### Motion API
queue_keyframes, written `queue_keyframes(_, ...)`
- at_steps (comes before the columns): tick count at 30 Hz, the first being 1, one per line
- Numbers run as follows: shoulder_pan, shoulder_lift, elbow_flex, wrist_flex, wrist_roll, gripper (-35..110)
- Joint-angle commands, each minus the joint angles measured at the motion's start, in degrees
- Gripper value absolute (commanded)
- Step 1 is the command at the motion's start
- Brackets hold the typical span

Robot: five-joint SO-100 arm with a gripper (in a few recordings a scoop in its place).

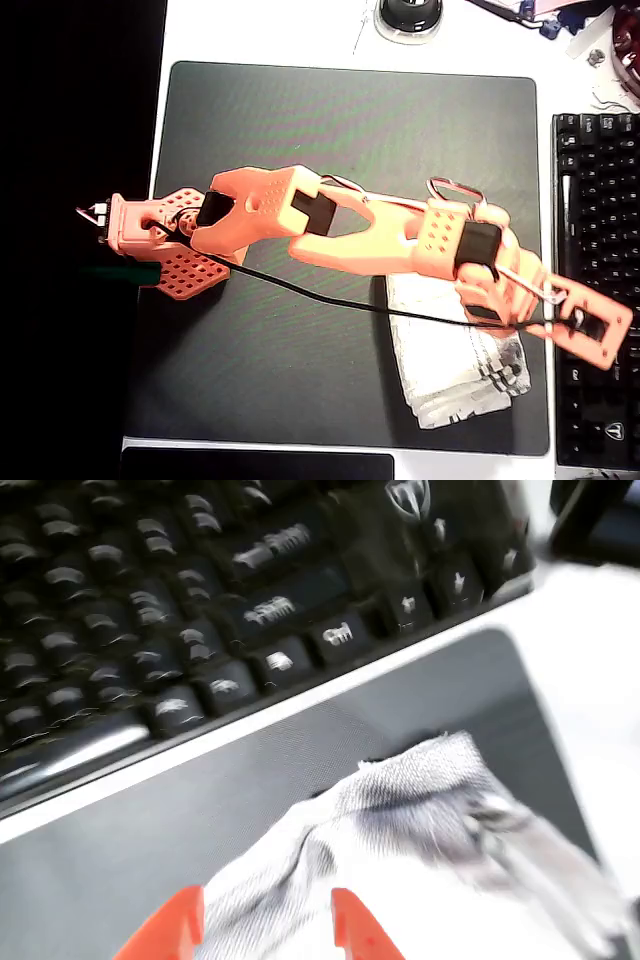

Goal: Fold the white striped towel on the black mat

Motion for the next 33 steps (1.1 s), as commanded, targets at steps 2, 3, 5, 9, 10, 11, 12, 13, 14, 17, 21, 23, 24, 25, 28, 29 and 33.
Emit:
queue_keyframes(2, 0.79, 7.47, -4.39, 9.76, -2.99, 17)
queue_keyframes(3, 0.44, 8.09, -3.52, 11.07, -2.64, 17)
queue_keyframes(5, -0.44, 9.05, -0.18, 11.25, -2.11, 17)
queue_keyframes(9, -3.96, 9.93, 6.24, 11.43, -1.76, 17)
queue_keyframes(10, -4.92, 9.93, 7.73, 11.25, -2.29, 16)
queue_keyframes(11, -5.98, 9.93, 9.32, 10.81, -2.2, 16)
queue_keyframes(12, -6.94, 9.76, 11.07, 10.37, -2.37, 15)
queue_keyframes(13, -8.0, 9.4, 13.27, 9.14, -2.46, 15)
queue_keyframes(14, -8.88, 8.79, 15.29, 7.38, -1.93, 14)
queue_keyframes(17, -10.28, 6.15, 19.34, 2.64, -0.97, 14)
queue_keyframes(21, -10.2, 2.46, 23.29, -3.43, -1.23, 14)
queue_keyframes(23, -10.2, 1.23, 26.37, -6.94, -2.02, 14)
queue_keyframes(24, -10.2, 0.79, 27.86, -8.44, -2.29, 14)
queue_keyframes(25, -10.28, 0.53, 29.09, -9.49, -2.64, 14)
queue_keyframes(28, -10.55, 0.35, 31.73, -11.95, -3.25, 14)
queue_keyframes(29, -10.55, 0.53, 31.82, -12.13, -3.34, 14)
queue_keyframes(33, -10.28, 3.69, 27.25, -6.5, -3.34, 15)
